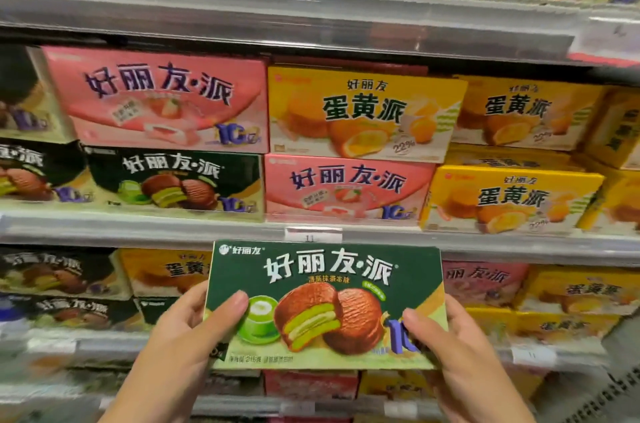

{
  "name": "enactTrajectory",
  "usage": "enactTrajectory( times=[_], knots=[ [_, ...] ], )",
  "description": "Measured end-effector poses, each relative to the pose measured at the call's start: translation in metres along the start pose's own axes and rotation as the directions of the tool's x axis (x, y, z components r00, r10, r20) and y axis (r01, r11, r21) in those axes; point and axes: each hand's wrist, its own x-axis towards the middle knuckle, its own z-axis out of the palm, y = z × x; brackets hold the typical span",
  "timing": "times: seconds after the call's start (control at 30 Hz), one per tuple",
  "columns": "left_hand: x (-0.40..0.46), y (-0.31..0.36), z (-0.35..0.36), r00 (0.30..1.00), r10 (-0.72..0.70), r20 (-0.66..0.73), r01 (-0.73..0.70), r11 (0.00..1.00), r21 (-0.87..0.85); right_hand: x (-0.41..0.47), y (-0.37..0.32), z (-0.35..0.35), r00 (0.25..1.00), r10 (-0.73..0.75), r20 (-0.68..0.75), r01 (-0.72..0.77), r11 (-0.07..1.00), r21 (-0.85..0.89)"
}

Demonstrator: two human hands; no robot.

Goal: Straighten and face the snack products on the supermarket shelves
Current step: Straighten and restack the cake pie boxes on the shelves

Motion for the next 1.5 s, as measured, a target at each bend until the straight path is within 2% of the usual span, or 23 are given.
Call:
enactTrajectory(
  times=[0.23, 0.37, 0.43, 0.5, 0.57, 0.6, 0.63, 0.67, 0.7, 0.73, 0.77, 0.83, 0.9, 1.03, 1.07, 1.13, 1.2, 1.27, 1.4, 1.5],
  knots=[
    [0.017, 0.027, -0.068, 0.979, -0.122, 0.166, 0.129, 0.991, -0.029, -0.020, 0.012, 0.071, 0.999, -0.013, -0.031, 0.014, 1.000, 0.025],
    [0.024, 0.035, -0.072, 0.973, -0.107, 0.205, 0.110, 0.994, -0.005, -0.023, 0.005, 0.080, 0.999, -0.025, -0.021, 0.025, 0.999, -0.025],
    [0.027, 0.034, -0.069, 0.976, -0.085, 0.199, 0.092, 0.996, -0.024, -0.025, -0.003, 0.080, 0.999, -0.036, -0.025, 0.033, 0.994, -0.102],
    [0.030, 0.033, -0.064, 0.984, -0.062, 0.165, 0.072, 0.996, -0.056, -0.024, -0.023, 0.080, 0.993, -0.119, -0.029, 0.104, 0.945, -0.309],
    [0.033, 0.034, -0.060, 0.988, -0.045, 0.146, 0.057, 0.995, -0.077, -0.017, -0.058, 0.078, 0.949, -0.313, -0.043, 0.223, 0.760, -0.610],
    [0.034, 0.034, -0.058, 0.989, -0.041, 0.140, 0.054, 0.995, -0.087, -0.012, -0.081, 0.079, 0.898, -0.440, -0.021, 0.280, 0.606, -0.744],
    [0.035, 0.034, -0.055, 0.990, -0.038, 0.135, 0.051, 0.994, -0.097, -0.007, -0.105, 0.083, 0.823, -0.564, 0.065, 0.354, 0.421, -0.835],
    [0.035, 0.035, -0.052, 0.991, -0.034, 0.132, 0.048, 0.993, -0.106, 0.001, -0.128, 0.089, 0.735, -0.647, 0.201, 0.428, 0.214, -0.878],
    [0.034, 0.035, -0.049, 0.991, -0.029, 0.134, 0.044, 0.992, -0.114, 0.009, -0.149, 0.097, 0.659, -0.669, 0.344, 0.473, 0.013, -0.881],
    [0.034, 0.035, -0.045, 0.990, -0.023, 0.136, 0.039, 0.992, -0.123, 0.018, -0.167, 0.106, 0.610, -0.650, 0.453, 0.482, -0.150, -0.863],
    [0.034, 0.035, -0.042, 0.990, -0.019, 0.137, 0.037, 0.990, -0.134, 0.028, -0.182, 0.114, 0.598, -0.614, 0.515, 0.464, -0.259, -0.847],
    [0.032, 0.035, -0.037, 0.990, -0.019, 0.138, 0.040, 0.988, -0.146, 0.047, -0.201, 0.125, 0.601, -0.578, 0.552, 0.392, -0.388, -0.834],
    [0.029, 0.035, -0.035, 0.990, -0.024, 0.137, 0.044, 0.989, -0.144, 0.056, -0.209, 0.130, 0.557, -0.586, 0.589, 0.320, -0.503, -0.803],
    [0.025, 0.035, -0.033, 0.996, -0.019, 0.085, 0.029, 0.993, -0.115, 0.061, -0.199, 0.131, 0.354, -0.535, 0.767, 0.399, -0.655, -0.641],
    [0.024, 0.035, -0.033, 0.997, -0.024, 0.077, 0.032, 0.994, -0.102, 0.064, -0.193, 0.130, 0.355, -0.511, 0.783, 0.408, -0.669, -0.622],
    [0.022, 0.037, -0.033, 0.997, -0.034, 0.068, 0.040, 0.994, -0.097, 0.072, -0.186, 0.127, 0.433, -0.478, 0.765, 0.400, -0.658, -0.638],
    [0.021, 0.038, -0.034, 0.998, -0.035, 0.058, 0.042, 0.991, -0.123, 0.081, -0.185, 0.127, 0.525, -0.467, 0.711, 0.343, -0.649, -0.679],
    [0.020, 0.038, -0.034, 0.998, -0.035, 0.045, 0.040, 0.992, -0.117, 0.090, -0.187, 0.129, 0.575, -0.472, 0.668, 0.293, -0.643, -0.708],
    [0.021, 0.038, -0.033, 0.998, -0.053, 0.044, 0.059, 0.989, -0.137, 0.103, -0.193, 0.134, 0.696, -0.489, 0.526, 0.208, -0.563, -0.800],
    [0.021, 0.037, -0.031, 0.996, -0.069, 0.048, 0.076, 0.984, -0.161, 0.103, -0.197, 0.134, 0.714, -0.496, 0.493, 0.211, -0.519, -0.828]
  ],
)
